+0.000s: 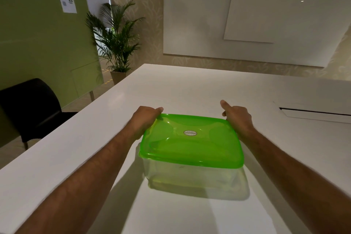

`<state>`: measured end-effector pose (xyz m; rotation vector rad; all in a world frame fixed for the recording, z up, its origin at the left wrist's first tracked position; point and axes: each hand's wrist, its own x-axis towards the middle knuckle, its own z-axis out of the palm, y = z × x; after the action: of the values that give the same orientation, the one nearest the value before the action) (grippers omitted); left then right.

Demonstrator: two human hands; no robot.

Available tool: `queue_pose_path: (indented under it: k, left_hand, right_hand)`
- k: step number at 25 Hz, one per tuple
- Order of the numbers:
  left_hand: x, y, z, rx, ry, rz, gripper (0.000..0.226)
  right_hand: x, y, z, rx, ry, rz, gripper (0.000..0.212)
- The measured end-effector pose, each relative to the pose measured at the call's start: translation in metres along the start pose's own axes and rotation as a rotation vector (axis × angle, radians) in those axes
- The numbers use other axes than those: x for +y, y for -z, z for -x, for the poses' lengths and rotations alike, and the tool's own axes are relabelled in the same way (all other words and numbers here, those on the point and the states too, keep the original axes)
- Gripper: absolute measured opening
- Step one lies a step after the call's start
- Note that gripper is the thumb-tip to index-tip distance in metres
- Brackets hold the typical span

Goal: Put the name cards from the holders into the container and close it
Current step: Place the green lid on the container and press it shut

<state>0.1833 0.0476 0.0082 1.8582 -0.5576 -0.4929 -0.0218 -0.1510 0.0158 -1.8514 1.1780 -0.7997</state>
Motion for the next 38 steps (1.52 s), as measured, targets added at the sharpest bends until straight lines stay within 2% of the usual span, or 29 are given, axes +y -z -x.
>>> queue_pose_path:
  k: [4,8,11,15,19,24,26,30,34,36,38]
  left_hand:
    - [0.003,0.009,0.015,-0.049,0.085,0.065,0.056]
    - [-0.002,0.037,0.046,-0.266,0.125,-0.028,0.063]
    - [-0.003,0.061,0.066,-0.446,0.132,-0.092,0.066]
    - [0.0,0.073,0.08,-0.535,0.121,-0.169,0.082]
    - [0.005,0.073,0.087,-0.538,0.086,-0.165,0.114]
    - [0.006,0.07,0.09,-0.528,0.082,-0.118,0.125]
    - [0.006,0.07,0.09,-0.53,0.091,-0.113,0.118]
    - [0.003,0.07,0.09,-0.494,0.099,-0.133,0.085]
    - [0.005,0.072,0.091,-0.451,0.106,-0.289,0.088]
    - [0.011,0.073,0.089,-0.357,0.042,-0.419,0.095]
    - [0.019,0.065,0.085,-0.206,-0.161,-0.501,0.101]
  right_hand:
    - [0.009,0.019,0.034,-0.097,0.072,0.161,0.068]
    - [0.018,0.046,0.073,-0.403,-0.086,-0.062,0.06]
    - [0.015,0.067,0.095,-0.617,-0.156,-0.109,0.053]
    - [0.013,0.079,0.111,-0.739,-0.172,-0.183,0.049]
    - [0.021,0.074,0.115,-0.666,-0.196,-0.341,0.054]
    - [0.024,0.072,0.119,-0.611,-0.22,-0.419,0.057]
    - [0.023,0.071,0.12,-0.603,-0.227,-0.436,0.052]
    - [0.021,0.072,0.123,-0.601,-0.23,-0.409,0.06]
    - [0.014,0.082,0.126,-0.594,-0.194,-0.173,0.076]
    - [0.005,0.084,0.118,-0.405,-0.058,0.119,0.075]
    - [-0.005,0.075,0.109,-0.21,0.164,0.431,0.089]
